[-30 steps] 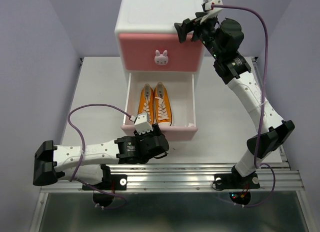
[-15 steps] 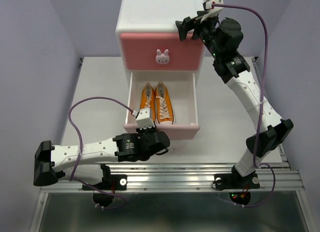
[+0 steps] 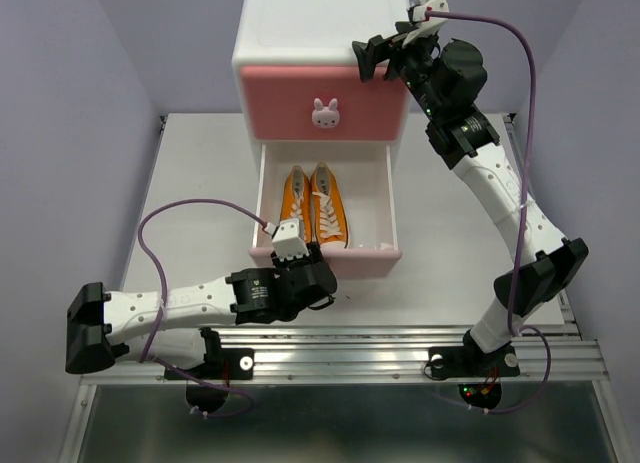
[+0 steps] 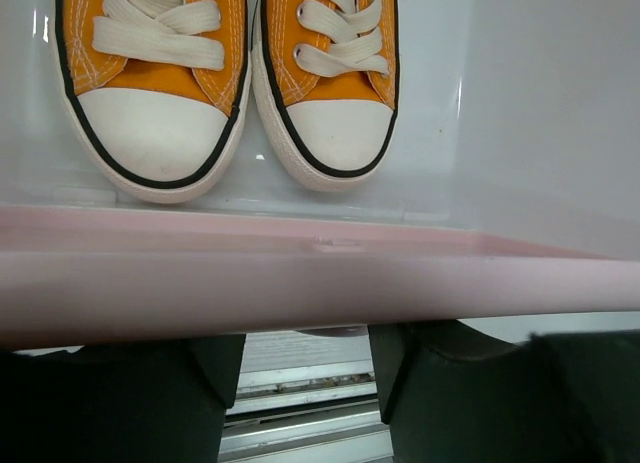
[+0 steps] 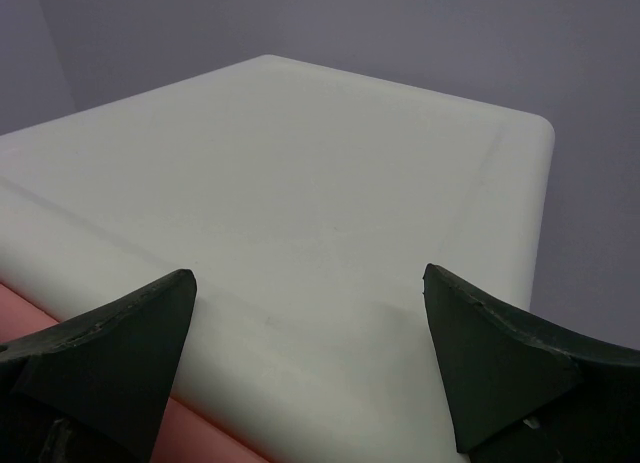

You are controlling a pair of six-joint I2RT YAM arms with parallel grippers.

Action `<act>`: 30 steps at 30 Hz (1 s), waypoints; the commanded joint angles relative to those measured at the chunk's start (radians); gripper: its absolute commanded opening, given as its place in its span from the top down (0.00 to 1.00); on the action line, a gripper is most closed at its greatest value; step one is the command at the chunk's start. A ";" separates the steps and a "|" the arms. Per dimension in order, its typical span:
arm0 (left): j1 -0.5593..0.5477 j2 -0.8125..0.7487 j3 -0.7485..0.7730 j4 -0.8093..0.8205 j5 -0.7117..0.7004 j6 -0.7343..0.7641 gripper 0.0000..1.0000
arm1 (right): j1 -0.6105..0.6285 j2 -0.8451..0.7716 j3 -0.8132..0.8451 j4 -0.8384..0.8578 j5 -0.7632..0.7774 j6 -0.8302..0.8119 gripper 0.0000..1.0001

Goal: Place and organize the shoes in the shoe cabinet

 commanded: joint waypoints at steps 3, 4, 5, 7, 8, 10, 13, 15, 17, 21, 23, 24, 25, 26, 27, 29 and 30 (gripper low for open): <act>0.067 0.031 0.037 0.044 -0.143 0.019 0.30 | 0.002 0.097 -0.096 -0.342 0.012 0.049 0.00; 0.067 0.034 0.043 0.035 -0.145 0.022 0.29 | 0.002 0.097 -0.099 -0.342 0.010 0.053 0.00; 0.067 0.037 0.045 0.032 -0.143 0.030 0.27 | 0.002 0.099 -0.102 -0.343 0.007 0.054 0.00; 0.067 0.037 0.028 0.068 -0.125 0.065 0.26 | 0.002 0.102 -0.102 -0.342 0.004 0.060 0.00; 0.067 0.037 0.019 0.091 -0.114 0.076 0.26 | 0.002 0.105 -0.100 -0.342 0.004 0.060 0.00; 0.070 0.037 -0.010 0.173 -0.082 0.114 0.25 | 0.002 0.111 -0.099 -0.342 0.001 0.060 0.00; 0.090 0.046 -0.055 0.301 -0.019 0.183 0.17 | 0.002 0.111 -0.105 -0.342 -0.001 0.057 0.00; 0.107 0.051 -0.069 0.344 0.013 0.212 0.17 | 0.002 0.110 -0.114 -0.339 0.001 0.057 0.00; 0.125 0.056 -0.083 0.389 0.051 0.220 0.16 | 0.002 0.107 -0.126 -0.339 0.001 0.057 0.00; 0.131 0.078 -0.080 0.398 0.045 0.240 0.22 | 0.002 0.107 -0.130 -0.337 0.004 0.051 0.00; 0.137 0.115 -0.061 0.342 0.018 0.233 0.27 | 0.002 0.107 -0.127 -0.334 0.010 0.042 0.00; 0.140 0.141 -0.051 0.310 0.013 0.231 0.31 | 0.002 0.107 -0.127 -0.336 0.013 0.034 0.00; 0.144 0.152 -0.044 0.291 0.011 0.225 0.33 | 0.002 0.107 -0.127 -0.336 0.013 0.033 0.00; 0.144 0.163 -0.040 0.274 0.013 0.223 0.34 | 0.002 0.107 -0.127 -0.336 0.013 0.031 0.00; 0.144 0.171 -0.037 0.266 0.018 0.223 0.35 | 0.002 0.105 -0.131 -0.336 0.013 0.030 0.00; 0.144 0.183 -0.035 0.248 0.025 0.202 0.38 | 0.002 0.100 -0.139 -0.331 0.013 0.030 0.00; 0.144 0.177 -0.038 0.243 0.024 0.191 0.47 | 0.002 0.097 -0.146 -0.328 0.013 0.030 0.00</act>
